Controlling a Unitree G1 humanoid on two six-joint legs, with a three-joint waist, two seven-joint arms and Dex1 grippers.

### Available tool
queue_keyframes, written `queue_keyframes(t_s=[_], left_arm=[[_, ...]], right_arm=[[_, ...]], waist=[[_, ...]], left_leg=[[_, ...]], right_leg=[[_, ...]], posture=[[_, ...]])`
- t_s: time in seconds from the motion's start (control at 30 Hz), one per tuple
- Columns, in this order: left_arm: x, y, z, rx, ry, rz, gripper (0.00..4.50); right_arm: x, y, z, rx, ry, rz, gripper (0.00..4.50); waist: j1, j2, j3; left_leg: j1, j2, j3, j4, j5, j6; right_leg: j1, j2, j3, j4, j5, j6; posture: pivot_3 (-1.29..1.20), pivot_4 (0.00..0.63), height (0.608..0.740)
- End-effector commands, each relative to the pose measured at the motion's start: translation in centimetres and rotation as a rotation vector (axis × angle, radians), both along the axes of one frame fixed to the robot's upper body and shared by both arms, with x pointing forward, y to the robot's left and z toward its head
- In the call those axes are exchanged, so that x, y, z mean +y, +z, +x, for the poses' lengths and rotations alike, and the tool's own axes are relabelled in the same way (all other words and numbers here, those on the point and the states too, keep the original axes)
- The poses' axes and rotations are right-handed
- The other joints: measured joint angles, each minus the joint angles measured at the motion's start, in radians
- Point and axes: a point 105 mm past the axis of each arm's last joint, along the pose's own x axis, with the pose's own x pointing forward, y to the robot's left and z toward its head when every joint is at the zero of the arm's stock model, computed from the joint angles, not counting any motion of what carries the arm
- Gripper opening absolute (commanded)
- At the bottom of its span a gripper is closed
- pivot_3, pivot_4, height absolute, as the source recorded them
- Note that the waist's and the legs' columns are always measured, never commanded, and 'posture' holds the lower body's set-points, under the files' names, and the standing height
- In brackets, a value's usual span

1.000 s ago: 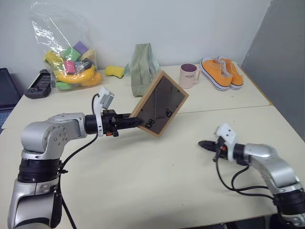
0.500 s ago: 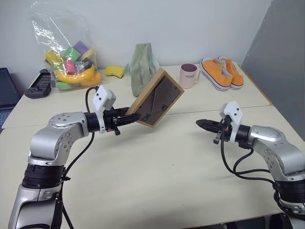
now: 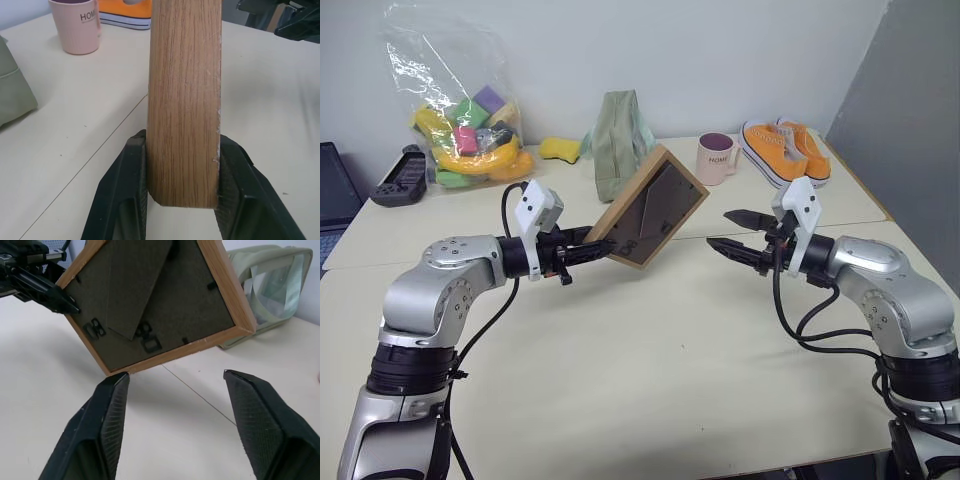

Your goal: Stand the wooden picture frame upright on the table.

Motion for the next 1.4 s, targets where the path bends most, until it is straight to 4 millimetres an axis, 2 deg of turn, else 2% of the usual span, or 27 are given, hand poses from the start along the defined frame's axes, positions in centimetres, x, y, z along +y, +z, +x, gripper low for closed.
queue_keyframes(t_s=[0.03,0.3,0.63,1.03,1.4], left_arm=[[-0.8,1.2,-0.9,-0.047,-0.064,0.003,1.29],[-1.3,0.9,-1.4,-0.035,-0.086,-0.005,1.29],[-1.3,1.2,-1.4,-0.039,-0.085,-0.01,1.29],[-1.4,0.7,-0.7,-0.026,-0.073,-0.018,1.29],[-0.5,1.2,0.8,-0.03,-0.035,-0.027,1.29]], right_arm=[[1.5,1.7,-0.2,-0.061,0.05,0.018,3.01],[3.9,3.3,0.1,-0.098,0.116,0.055,3.01],[4.3,3.5,0.8,-0.102,0.118,0.063,3.01],[5.2,4.7,0.2,-0.109,0.127,0.106,3.01],[4.0,4.0,-0.9,-0.061,0.061,0.126,3.01]], waist=[[-0.001,0.0,0.0],[-0.002,0.0,0.0],[-0.005,0.0,0.0],[-0.008,0.0,0.0],[-0.009,0.0,0.0]], left_leg=[[0.0,0.0,0.0,0.0,0.0,0.0],[0.0,0.0,0.0,0.0,0.0,0.0],[0.0,0.0,0.0,0.0,0.0,0.0],[0.0,0.0,-0.001,0.0,0.0,0.0],[0.0,0.0,-0.001,-0.001,0.0,0.0]], right_leg=[[0.0,0.0,0.0,0.0,0.0,0.0],[-0.001,0.0,0.0,0.0,0.0,0.0],[-0.001,0.0,0.0,0.0,0.0,0.0],[-0.001,0.0,-0.001,0.001,0.0,0.0],[-0.001,0.0,0.0,0.001,0.0,0.0]], posture=[[0.0,0.15,0.74],[0.0,0.15,0.74],[0.0,0.15,0.74],[0.0,0.15,0.74],[0.0,0.15,0.74]])
